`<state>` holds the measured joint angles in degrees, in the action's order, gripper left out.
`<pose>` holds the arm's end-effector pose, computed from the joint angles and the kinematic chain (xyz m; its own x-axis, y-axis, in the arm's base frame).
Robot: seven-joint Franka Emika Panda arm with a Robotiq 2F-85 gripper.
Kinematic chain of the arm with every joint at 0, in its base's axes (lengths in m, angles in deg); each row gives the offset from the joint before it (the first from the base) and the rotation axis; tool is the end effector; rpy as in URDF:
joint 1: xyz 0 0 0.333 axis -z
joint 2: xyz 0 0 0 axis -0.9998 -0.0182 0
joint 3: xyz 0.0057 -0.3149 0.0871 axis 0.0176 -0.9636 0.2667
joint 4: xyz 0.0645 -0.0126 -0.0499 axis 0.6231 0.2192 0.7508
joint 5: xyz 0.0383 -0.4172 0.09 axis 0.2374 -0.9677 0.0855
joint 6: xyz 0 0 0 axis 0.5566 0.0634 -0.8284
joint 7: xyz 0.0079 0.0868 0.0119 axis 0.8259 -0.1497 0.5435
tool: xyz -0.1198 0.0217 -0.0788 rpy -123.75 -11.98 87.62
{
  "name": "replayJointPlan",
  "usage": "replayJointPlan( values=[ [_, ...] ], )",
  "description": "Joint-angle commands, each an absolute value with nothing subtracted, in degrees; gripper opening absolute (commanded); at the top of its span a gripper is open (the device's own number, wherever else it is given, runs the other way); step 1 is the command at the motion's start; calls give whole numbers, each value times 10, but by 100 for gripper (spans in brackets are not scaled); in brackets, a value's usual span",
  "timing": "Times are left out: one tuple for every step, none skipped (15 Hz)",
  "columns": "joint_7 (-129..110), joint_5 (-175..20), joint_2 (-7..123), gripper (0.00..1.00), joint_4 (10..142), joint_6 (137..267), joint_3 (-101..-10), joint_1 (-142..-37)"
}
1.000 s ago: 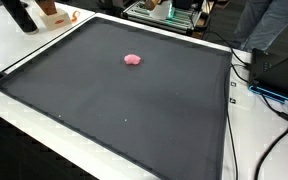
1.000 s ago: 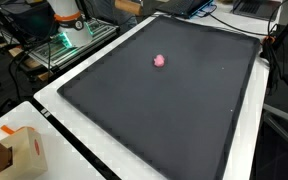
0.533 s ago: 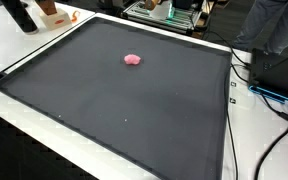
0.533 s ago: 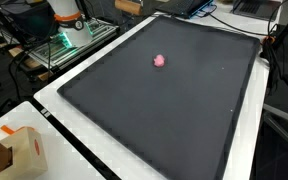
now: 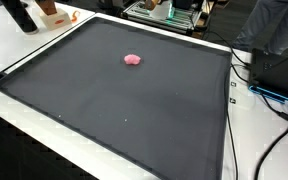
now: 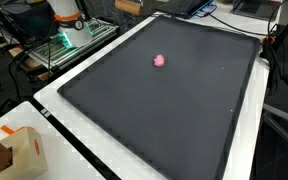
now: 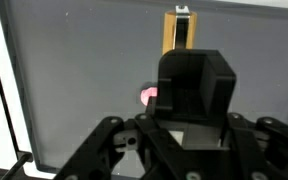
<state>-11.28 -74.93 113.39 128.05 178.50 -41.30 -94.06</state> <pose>0.3766 0.1003 0.4668 0.9869 0.1238 0.1033 0.1138 -0.9886 0.0982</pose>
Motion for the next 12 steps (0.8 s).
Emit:
replayJointPlan(
  values=[
    [-115,-752,1133,24,1279,1783,-417,-945],
    [-115,-748,1118,24,1266,1786,-422,-942],
    [-114,-742,1102,24,1252,1794,-430,-938],
    [-111,-739,1091,24,1242,1801,-437,-936],
    [-102,-732,1073,24,1226,1807,-450,-934],
    [-96,-724,1055,24,1210,1814,-462,-933],
    [-91,-716,1030,24,1191,1824,-477,-929],
    [-76,-702,1006,24,1171,1825,-494,-929],
    [-62,-694,980,24,1153,1835,-510,-926],
    [-39,-675,955,24,1133,1825,-527,-928],
    [-17,-661,928,24,1114,1822,-543,-925],
    [11,-641,904,24,1096,1812,-558,-924]
  ],
)
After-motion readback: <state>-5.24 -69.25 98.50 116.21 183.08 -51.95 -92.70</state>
